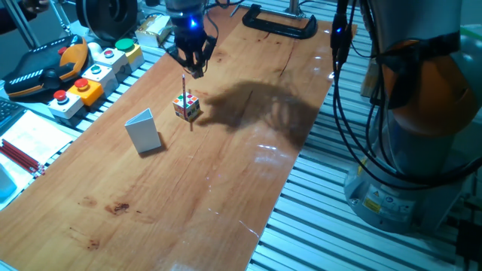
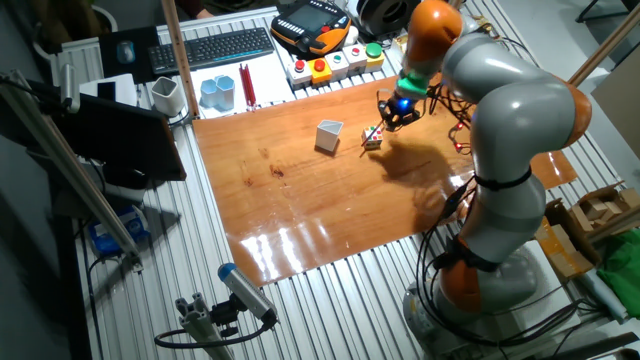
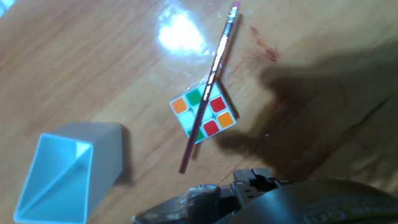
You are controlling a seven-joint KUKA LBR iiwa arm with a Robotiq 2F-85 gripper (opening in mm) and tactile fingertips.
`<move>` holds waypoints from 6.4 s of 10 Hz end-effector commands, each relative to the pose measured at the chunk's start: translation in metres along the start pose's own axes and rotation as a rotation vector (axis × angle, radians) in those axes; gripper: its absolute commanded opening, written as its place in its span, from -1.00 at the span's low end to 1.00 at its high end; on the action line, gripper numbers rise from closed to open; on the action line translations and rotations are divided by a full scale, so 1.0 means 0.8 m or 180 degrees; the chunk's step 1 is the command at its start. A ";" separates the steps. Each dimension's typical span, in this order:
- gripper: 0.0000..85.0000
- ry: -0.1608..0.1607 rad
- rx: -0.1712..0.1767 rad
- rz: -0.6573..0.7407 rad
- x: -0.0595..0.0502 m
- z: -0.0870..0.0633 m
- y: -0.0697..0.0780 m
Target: Put the pen into the pen holder
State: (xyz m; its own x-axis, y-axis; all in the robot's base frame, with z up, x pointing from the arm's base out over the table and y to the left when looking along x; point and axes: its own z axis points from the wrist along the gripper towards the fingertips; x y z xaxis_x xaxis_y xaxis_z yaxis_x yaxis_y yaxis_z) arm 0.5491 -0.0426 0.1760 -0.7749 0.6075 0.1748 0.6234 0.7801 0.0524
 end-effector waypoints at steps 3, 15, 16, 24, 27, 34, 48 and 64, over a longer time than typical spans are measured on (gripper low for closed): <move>-0.98 -0.0016 -0.0112 0.0510 0.000 -0.001 0.001; -0.98 0.0060 0.0063 0.0268 -0.003 0.003 0.002; -0.98 0.0056 0.0097 0.0209 -0.003 0.003 0.002; -0.98 0.0029 0.0127 0.0326 -0.015 0.009 0.009; -0.98 0.0008 0.0111 0.0457 -0.030 0.019 0.019; -0.98 0.0139 0.0051 0.0577 -0.071 0.046 0.016; 0.00 0.0544 -0.0092 0.0843 -0.095 0.069 0.020; -0.01 0.0642 -0.0151 0.1023 -0.114 0.096 0.017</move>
State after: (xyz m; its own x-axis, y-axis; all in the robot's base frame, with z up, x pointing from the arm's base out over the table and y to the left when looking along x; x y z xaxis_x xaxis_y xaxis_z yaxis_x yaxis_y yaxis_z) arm 0.6205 -0.0760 0.0847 -0.5060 0.7744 0.3799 0.8388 0.5443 0.0076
